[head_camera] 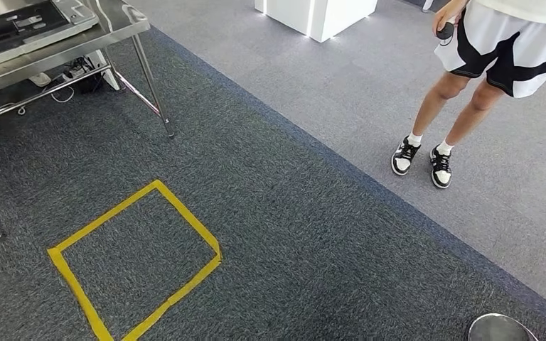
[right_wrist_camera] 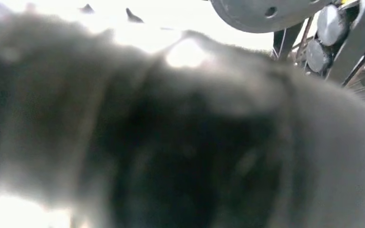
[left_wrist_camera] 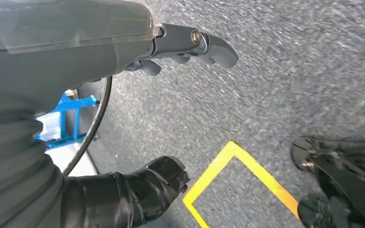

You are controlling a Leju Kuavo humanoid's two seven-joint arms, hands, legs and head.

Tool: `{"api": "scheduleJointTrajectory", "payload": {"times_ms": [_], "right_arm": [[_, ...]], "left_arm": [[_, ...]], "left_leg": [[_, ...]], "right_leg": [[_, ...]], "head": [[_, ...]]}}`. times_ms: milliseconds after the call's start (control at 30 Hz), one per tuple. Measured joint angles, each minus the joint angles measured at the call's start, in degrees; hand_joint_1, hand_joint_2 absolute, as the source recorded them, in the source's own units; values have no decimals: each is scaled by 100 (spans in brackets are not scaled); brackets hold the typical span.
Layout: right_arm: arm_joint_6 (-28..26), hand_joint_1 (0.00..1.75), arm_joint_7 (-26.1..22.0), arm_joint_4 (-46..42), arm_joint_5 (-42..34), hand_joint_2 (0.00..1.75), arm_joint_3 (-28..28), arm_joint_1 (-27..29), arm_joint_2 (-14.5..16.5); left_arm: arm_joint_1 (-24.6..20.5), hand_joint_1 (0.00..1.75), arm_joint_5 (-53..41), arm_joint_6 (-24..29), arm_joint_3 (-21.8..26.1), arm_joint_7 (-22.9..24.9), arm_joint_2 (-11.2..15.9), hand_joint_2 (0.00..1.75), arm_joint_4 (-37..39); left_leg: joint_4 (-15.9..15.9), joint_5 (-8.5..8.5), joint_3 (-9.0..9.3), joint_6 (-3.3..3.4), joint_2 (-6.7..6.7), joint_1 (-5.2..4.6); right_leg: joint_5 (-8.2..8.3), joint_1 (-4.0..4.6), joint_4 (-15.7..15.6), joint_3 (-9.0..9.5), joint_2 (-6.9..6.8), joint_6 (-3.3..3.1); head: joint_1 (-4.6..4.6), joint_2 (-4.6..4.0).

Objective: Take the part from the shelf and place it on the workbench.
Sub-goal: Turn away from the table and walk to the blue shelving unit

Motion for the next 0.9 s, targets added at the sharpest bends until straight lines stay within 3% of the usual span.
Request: {"api": "scheduleJointTrajectory", "payload": {"times_ms": [67,100,133,200,267,367,433,533,567,600,633,733,800,867,900], "right_arm": [[22,0,-8,14,15,0,-19,-4,0],[27,0,-10,17,22,0,-27,-3,0],[28,0,-14,20,27,0,-33,-3,0],[28,0,-22,22,34,0,-37,-6,0],[29,0,-34,23,35,0,-38,-16,0],[41,0,-51,27,52,0,-50,-19,1],[66,0,-76,27,85,0,-69,-19,5],[121,0,-116,27,144,0,-100,-21,9],[135,0,-127,27,165,0,-111,-21,9],[145,0,-139,28,183,0,-120,-21,9],[146,0,-151,28,194,0,-125,-21,9],[152,0,-166,29,203,0,-127,-30,13],[163,0,-167,30,205,0,-127,-42,20],[171,0,-168,32,207,0,-127,-47,27],[173,0,-168,33,207,0,-128,-47,29]], "left_arm": [[8,0,1,0,-4,0,0,175,1],[9,0,1,0,-6,0,0,175,1],[6,0,1,0,-8,0,-1,175,2],[0,0,1,0,-10,0,-4,175,2],[-5,0,1,0,-12,0,-7,175,2],[-24,0,9,0,-15,0,-8,175,2],[-28,0,22,-5,-17,-1,-15,175,2],[-21,0,55,-16,-17,-10,-23,44,2],[-20,0,69,-21,-17,-15,-22,0,2],[-18,0,82,-27,-17,-21,-22,0,2],[-13,0,92,-31,-17,-23,-23,0,2],[10,0,101,-35,-17,-27,-17,0,10],[10,0,101,-35,-17,-31,-10,0,20],[-8,0,101,-35,-17,-35,-8,0,22],[-12,0,101,-35,-17,-35,-7,0,22]], "left_leg": [[5,0,-24,6,43,-3],[8,-3,-29,3,59,-3],[11,-8,-24,-5,70,-2],[24,-31,-2,-40,85,-7],[42,-58,16,-100,98,-24],[44,-70,38,-201,119,-19],[230,-228,-21,-251,73,0],[1236,-786,-484,-287,-18,11],[1539,-885,-627,-291,-26,12],[1664,-872,-686,-289,-29,12],[1556,-741,-634,-280,-35,12],[471,-194,-132,-214,-255,8],[109,-121,15,-172,-385,-12],[61,-99,27,-125,-320,-20],[26,-75,46,-90,-265,-13]], "right_leg": [[-230,-20,625,-291,-7,34],[-182,-31,676,-313,-15,45],[-28,-42,488,-219,-30,47],[346,-47,-299,175,-95,28],[514,-21,-828,424,-132,-18],[538,0,-908,428,-92,-115],[582,-22,-957,433,-61,-200],[605,-4,-969,403,-11,-260],[604,8,-959,390,15,-264],[602,17,-946,382,47,-265],[600,21,-931,379,88,-264],[582,28,-878,368,216,-237],[586,24,-859,334,287,-180],[604,14,-855,313,350,-108],[577,12,-814,295,312,-82]], "head": [[-1,0],[-1,0],[-1,0],[-1,0],[-3,0],[-4,0],[-6,0],[-10,0],[-9,0],[-10,0],[-10,0],[-8,0],[-8,0],[-8,0],[-7,0]]}}
